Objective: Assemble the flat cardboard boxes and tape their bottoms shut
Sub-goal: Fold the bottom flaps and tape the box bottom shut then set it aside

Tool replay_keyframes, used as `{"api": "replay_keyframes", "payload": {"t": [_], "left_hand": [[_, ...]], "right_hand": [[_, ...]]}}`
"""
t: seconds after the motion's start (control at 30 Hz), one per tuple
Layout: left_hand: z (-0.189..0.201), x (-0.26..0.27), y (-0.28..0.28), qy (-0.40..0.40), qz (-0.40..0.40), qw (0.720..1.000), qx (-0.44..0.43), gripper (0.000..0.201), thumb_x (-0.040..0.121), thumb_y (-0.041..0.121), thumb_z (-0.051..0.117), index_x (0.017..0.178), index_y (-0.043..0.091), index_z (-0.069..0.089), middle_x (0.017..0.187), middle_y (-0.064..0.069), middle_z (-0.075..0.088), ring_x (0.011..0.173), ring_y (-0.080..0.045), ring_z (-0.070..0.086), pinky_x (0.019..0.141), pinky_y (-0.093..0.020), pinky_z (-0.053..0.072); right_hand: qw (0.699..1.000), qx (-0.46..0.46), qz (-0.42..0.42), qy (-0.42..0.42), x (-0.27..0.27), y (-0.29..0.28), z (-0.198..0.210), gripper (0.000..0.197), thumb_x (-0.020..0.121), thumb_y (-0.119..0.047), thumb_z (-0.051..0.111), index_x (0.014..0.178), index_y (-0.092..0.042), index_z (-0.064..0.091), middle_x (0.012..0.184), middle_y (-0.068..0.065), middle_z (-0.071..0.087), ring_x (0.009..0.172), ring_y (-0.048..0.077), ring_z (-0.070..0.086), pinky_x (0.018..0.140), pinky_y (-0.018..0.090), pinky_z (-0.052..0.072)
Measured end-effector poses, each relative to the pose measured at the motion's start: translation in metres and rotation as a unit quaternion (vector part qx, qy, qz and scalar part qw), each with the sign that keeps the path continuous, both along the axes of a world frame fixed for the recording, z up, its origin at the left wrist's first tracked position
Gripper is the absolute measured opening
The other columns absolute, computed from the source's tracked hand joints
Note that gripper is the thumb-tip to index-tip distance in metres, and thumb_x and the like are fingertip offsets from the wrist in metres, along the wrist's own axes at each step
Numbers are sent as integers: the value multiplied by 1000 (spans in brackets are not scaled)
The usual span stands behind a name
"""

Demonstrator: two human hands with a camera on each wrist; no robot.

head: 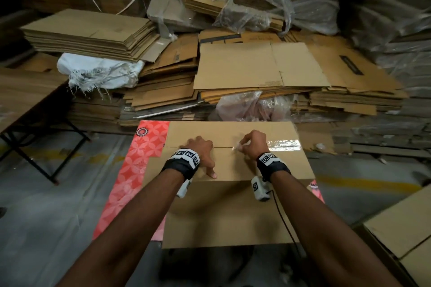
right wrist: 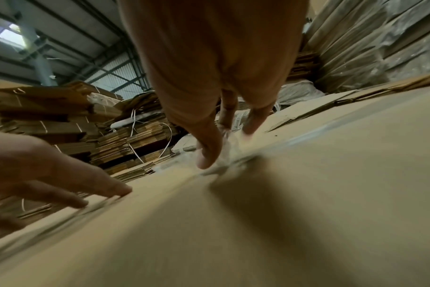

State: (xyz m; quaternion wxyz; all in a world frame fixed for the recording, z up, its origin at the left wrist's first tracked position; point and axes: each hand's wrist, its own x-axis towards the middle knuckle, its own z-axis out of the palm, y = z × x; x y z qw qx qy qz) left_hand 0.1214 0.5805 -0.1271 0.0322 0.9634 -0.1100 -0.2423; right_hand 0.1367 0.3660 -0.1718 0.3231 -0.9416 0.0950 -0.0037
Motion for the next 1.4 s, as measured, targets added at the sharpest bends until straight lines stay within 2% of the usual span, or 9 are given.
{"api": "replay_keyframes", "payload": {"t": [0.13, 0.33, 0.4, 0.53, 0.77, 0.9, 1.07, 1.2, 1.4], "left_hand": [[-6, -10, -27, -12, -74, 996, -46, 119, 56, 63, 90, 152, 23, 33, 160, -13, 28, 144, -41, 29, 111, -62, 36], [-18, -18, -43, -17, -62, 996, -54, 108, 50, 67, 91, 135, 18, 47, 141, -10, 41, 131, -38, 38, 101, -58, 43], [-15, -16, -42, -7, -58, 997, -57, 103, 49, 64, 92, 132, 18, 51, 141, -9, 41, 131, -38, 38, 100, -57, 46], [-15, -15, -45, -7, -55, 997, -50, 98, 48, 61, 94, 128, 19, 56, 139, -9, 40, 131, -38, 38, 98, -56, 48], [-18, -14, -38, -31, -61, 996, -55, 107, 43, 67, 89, 132, 19, 56, 131, -8, 43, 124, -34, 41, 96, -53, 50], [-15, -14, -38, -40, -66, 996, -48, 99, 42, 66, 90, 122, 18, 59, 127, -7, 45, 119, -32, 43, 92, -51, 51], [-13, -11, -33, -53, -59, 996, -40, 89, 36, 67, 89, 103, 21, 55, 118, -6, 48, 104, -27, 44, 86, -47, 53], [-10, -10, -33, -60, -49, 996, -43, 88, 29, 67, 89, 96, 22, 54, 113, -5, 50, 97, -26, 46, 85, -48, 55], [-9, -9, -42, -48, -41, 997, -41, 90, 31, 57, 94, 105, 20, 58, 120, -7, 51, 108, -31, 51, 86, -50, 56]], "right_hand": [[1000, -12, -15, 6, -2, 0, 6, 28, 66, -24, 94, 82, -18, 72, 100, 12, 68, 95, 31, 63, 79, 31, 53], [997, -29, 46, -59, -18, -3, -5, 55, 85, -7, 68, 124, -28, 37, 92, 10, 66, 85, 35, 60, 79, 43, 51], [996, -24, 78, -46, -16, -5, -3, 41, 94, -21, 67, 132, -28, 50, 100, 10, 66, 90, 32, 63, 82, 38, 50], [995, -19, 92, -22, -13, -5, -3, 36, 103, -39, 58, 104, -5, 70, 104, 12, 54, 100, 35, 58, 83, 35, 45], [999, -13, 31, -26, -17, 11, -11, 31, 84, -27, 81, 100, -12, 60, 139, 14, 33, 126, 32, 36, 108, 46, 38], [994, -49, 94, -8, -15, 12, -4, 24, 89, -19, 72, 95, -17, 49, 101, 6, 53, 104, 36, 51, 91, 49, 49], [994, 74, 73, -44, -27, 1, -4, 19, 98, -3, 48, 93, -20, 44, 98, 6, 65, 85, 23, 63, 70, 35, 55], [991, 122, 21, -59, -28, -19, 0, 4, 105, -18, 47, 104, -15, 43, 100, 13, 64, 89, 32, 65, 79, 47, 58], [979, 183, -85, -42, -29, -52, 7, 42, 108, -48, 39, 117, -7, 45, 115, 16, 61, 99, 32, 57, 83, 39, 42]]}}
